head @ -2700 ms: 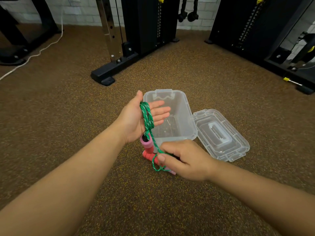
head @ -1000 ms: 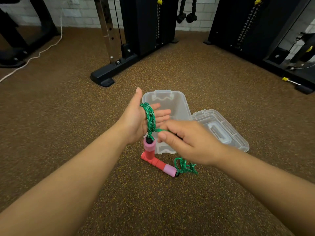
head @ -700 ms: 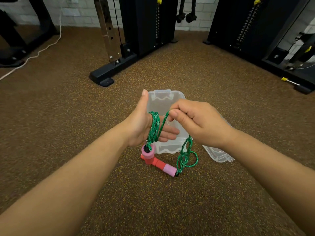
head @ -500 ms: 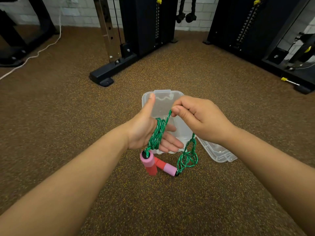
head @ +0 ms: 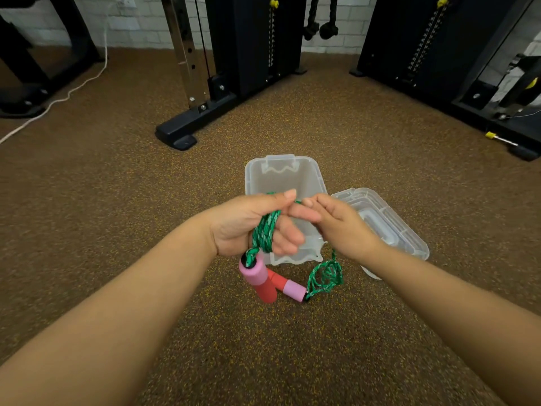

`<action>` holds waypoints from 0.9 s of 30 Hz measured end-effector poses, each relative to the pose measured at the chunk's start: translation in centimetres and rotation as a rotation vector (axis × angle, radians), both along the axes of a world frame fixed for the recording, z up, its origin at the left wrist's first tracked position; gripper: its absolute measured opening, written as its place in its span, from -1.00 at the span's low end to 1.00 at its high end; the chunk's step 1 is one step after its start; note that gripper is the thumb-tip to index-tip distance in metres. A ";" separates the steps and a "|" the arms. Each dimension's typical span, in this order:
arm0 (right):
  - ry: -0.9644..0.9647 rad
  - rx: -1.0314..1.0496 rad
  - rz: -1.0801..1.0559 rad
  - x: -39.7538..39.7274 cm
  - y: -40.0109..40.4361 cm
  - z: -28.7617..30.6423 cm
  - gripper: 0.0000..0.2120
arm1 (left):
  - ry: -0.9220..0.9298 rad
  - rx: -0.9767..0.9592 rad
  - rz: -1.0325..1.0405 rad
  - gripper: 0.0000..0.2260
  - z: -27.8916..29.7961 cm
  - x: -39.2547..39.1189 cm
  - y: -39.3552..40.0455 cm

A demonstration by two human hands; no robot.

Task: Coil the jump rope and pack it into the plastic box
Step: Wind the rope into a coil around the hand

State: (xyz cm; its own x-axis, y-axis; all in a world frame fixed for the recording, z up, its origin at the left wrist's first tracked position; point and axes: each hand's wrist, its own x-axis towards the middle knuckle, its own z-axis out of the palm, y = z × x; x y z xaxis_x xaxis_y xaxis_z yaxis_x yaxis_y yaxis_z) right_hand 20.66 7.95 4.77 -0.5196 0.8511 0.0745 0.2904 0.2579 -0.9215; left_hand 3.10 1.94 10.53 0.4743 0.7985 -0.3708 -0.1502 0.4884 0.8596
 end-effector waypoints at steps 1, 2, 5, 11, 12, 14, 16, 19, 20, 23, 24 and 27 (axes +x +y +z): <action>0.038 -0.078 0.004 0.0 -0.2 -0.3 -0.71 | -0.038 0.020 0.066 -0.61 0.1 -0.1 0.2; 0.054 -0.127 0.010 0.0 -0.5 -0.6 -0.70 | -0.068 0.038 0.137 -0.60 0.2 -0.2 0.3; 0.033 -0.170 0.031 0.1 -1.1 -1.6 -0.72 | -0.134 0.090 0.320 -0.59 0.4 -0.6 0.9; -0.111 -0.064 0.088 0.1 -2.4 -2.0 -0.74 | -0.128 0.140 0.461 -0.71 0.0 -0.6 1.2; -0.139 -0.039 0.092 0.0 -2.6 -1.9 -0.75 | -0.118 0.142 0.484 -0.71 -0.1 -0.4 1.2; -0.222 0.032 0.125 -0.1 -3.0 -1.7 -0.76 | -0.118 0.142 0.553 -0.71 -0.2 -0.2 1.4; -0.339 0.126 0.178 0.0 -3.6 -1.3 -0.77 | -0.124 0.143 0.639 -0.70 -0.2 -0.2 1.6; -0.401 0.231 0.237 0.1 -4.4 -0.6 -0.75 | -0.127 0.144 0.727 -0.65 0.0 -0.7 1.9; -0.400 0.274 0.254 0.1 -4.5 -0.3 -0.70 | -0.127 0.135 0.732 -0.62 0.0 -0.8 2.0; -0.347 0.392 0.292 -0.1 -4.6 0.9 -0.57 | -0.052 0.107 0.666 -0.48 -0.2 -0.9 2.0; -0.300 0.396 0.291 -0.2 -4.5 1.6 -0.59 | 0.001 0.105 0.625 -0.44 -0.3 -0.7 1.9; -0.134 0.340 0.260 -0.2 -3.9 3.4 -0.79 | 0.212 0.129 0.486 -0.31 -0.8 0.1 1.7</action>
State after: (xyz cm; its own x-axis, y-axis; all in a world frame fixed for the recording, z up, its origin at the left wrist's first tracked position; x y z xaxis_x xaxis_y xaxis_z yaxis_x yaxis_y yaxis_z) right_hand 20.43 4.01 8.16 -0.7370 0.6301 0.2446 0.2875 0.6197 -0.7303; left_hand 3.19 3.65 9.72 -0.0356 0.9526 -0.3021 -0.1496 0.2938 0.9441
